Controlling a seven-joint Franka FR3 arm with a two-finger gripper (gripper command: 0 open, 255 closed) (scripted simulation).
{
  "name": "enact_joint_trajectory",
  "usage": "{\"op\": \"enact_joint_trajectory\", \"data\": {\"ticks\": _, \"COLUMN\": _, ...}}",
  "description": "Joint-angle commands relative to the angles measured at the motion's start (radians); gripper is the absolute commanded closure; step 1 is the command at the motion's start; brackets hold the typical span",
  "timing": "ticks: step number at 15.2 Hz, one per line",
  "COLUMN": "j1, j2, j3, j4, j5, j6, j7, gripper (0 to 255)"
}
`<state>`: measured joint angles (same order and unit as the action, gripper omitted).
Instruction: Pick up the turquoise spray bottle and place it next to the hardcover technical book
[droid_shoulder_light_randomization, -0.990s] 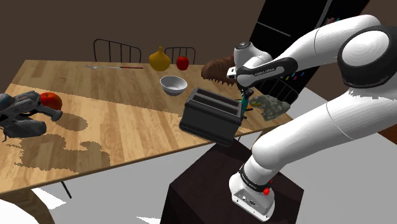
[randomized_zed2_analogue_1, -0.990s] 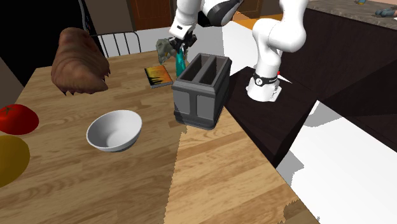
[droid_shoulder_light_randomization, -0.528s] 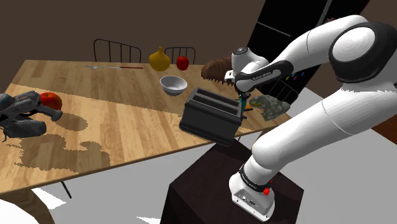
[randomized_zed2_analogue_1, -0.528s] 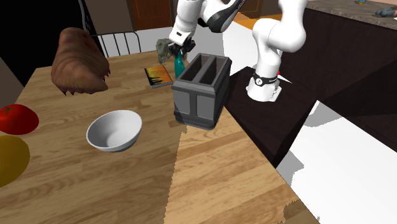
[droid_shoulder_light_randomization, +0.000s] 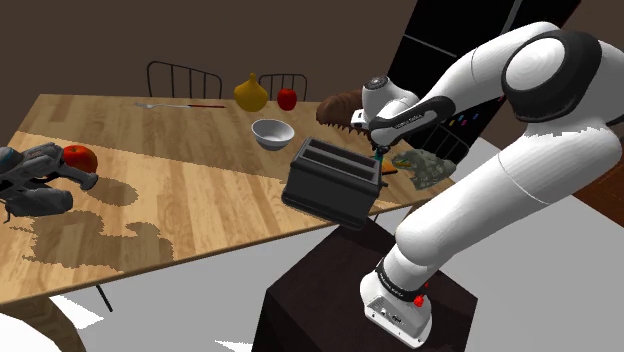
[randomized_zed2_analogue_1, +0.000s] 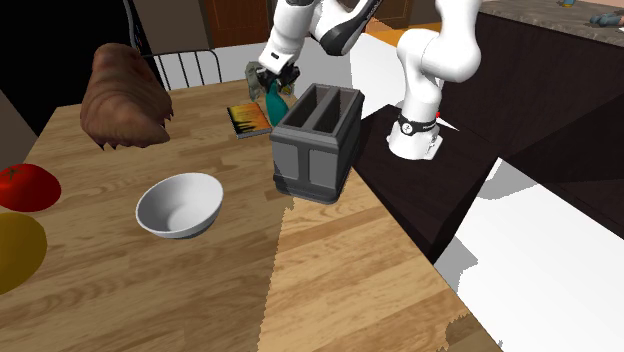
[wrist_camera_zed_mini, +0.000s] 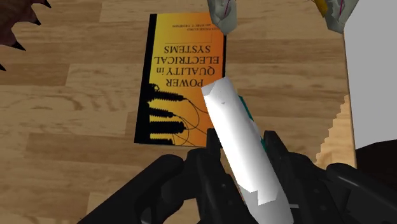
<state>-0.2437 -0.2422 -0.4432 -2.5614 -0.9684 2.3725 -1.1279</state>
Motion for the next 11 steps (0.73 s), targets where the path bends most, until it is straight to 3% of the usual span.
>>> {"op": "enact_joint_trajectory", "data": {"ticks": 1, "j1": 0.001, "j2": 0.037, "j3": -0.011, "j4": -0.066, "j5": 0.016, "j6": -0.001, "j7": -0.012, "gripper": 255}}
{"op": "enact_joint_trajectory", "data": {"ticks": 6, "j1": 0.003, "j2": 0.037, "j3": -0.014, "j4": -0.066, "j5": 0.016, "j6": -0.001, "j7": -0.011, "gripper": 255}}
{"op": "enact_joint_trajectory", "data": {"ticks": 7, "j1": 0.003, "j2": 0.04, "j3": -0.015, "j4": -0.064, "j5": 0.015, "j6": 0.001, "j7": -0.012, "gripper": 0}}
{"op": "enact_joint_trajectory", "data": {"ticks": 11, "j1": 0.004, "j2": 0.047, "j3": -0.014, "j4": -0.063, "j5": 0.014, "j6": 0.006, "j7": -0.006, "gripper": 0}}
